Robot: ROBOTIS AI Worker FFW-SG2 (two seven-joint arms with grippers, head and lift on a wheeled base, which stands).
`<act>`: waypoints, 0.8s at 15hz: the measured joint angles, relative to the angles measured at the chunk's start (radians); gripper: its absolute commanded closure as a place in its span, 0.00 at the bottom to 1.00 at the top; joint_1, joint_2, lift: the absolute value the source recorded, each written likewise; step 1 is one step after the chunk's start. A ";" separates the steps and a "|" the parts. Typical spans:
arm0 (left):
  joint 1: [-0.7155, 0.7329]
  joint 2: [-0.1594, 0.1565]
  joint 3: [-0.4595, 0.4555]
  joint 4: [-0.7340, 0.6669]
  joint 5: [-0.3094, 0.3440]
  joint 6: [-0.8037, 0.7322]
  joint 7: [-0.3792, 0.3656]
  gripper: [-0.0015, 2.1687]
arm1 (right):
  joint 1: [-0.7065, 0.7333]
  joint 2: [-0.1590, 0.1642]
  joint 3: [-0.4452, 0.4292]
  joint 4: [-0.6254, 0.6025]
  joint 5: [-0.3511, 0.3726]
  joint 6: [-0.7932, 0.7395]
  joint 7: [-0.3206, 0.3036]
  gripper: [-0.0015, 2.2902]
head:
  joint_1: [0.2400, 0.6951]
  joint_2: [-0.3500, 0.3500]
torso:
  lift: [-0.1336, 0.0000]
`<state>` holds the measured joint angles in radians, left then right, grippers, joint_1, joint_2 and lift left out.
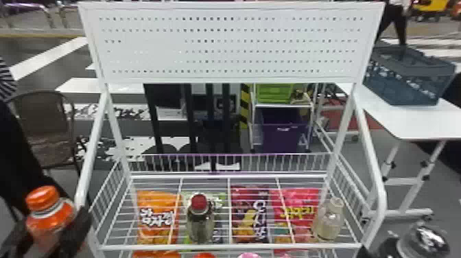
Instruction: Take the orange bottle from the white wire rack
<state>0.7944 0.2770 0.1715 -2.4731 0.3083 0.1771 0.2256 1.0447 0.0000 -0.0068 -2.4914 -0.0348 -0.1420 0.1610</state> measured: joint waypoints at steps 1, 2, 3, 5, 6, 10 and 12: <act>0.000 -0.001 -0.001 0.000 -0.001 0.000 0.000 0.98 | 0.001 0.000 0.000 -0.001 -0.001 0.000 0.000 0.38 | 0.57 0.50 | 1.00; 0.000 -0.002 -0.001 0.001 -0.003 0.000 0.000 0.98 | 0.001 0.000 -0.001 -0.001 -0.001 -0.001 0.000 0.38 | 0.57 0.50 | 1.00; 0.000 -0.002 -0.001 0.005 -0.005 0.000 0.000 0.98 | 0.001 0.000 -0.002 0.000 -0.002 -0.002 0.000 0.38 | 0.57 0.50 | 1.00; 0.000 -0.004 -0.001 0.007 -0.011 0.005 0.001 0.98 | 0.002 0.000 -0.002 0.000 -0.002 -0.003 0.000 0.38 | 0.57 0.50 | 1.00; 0.000 -0.005 -0.001 0.008 -0.012 0.010 0.002 0.98 | 0.003 0.000 -0.002 -0.001 -0.002 -0.003 0.000 0.38 | 0.57 0.50 | 1.00; 0.000 -0.008 -0.001 0.011 -0.015 0.016 0.002 0.98 | 0.007 0.000 -0.002 -0.009 -0.002 -0.003 0.000 0.38 | 0.57 0.50 | 1.00; 0.000 -0.011 -0.001 0.011 -0.015 0.016 0.002 0.98 | 0.008 0.000 -0.002 -0.012 -0.002 -0.003 0.000 0.38 | 0.57 0.50 | 1.00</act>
<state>0.7946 0.2662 0.1702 -2.4622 0.2937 0.1929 0.2272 1.0522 0.0000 -0.0087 -2.5031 -0.0368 -0.1449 0.1610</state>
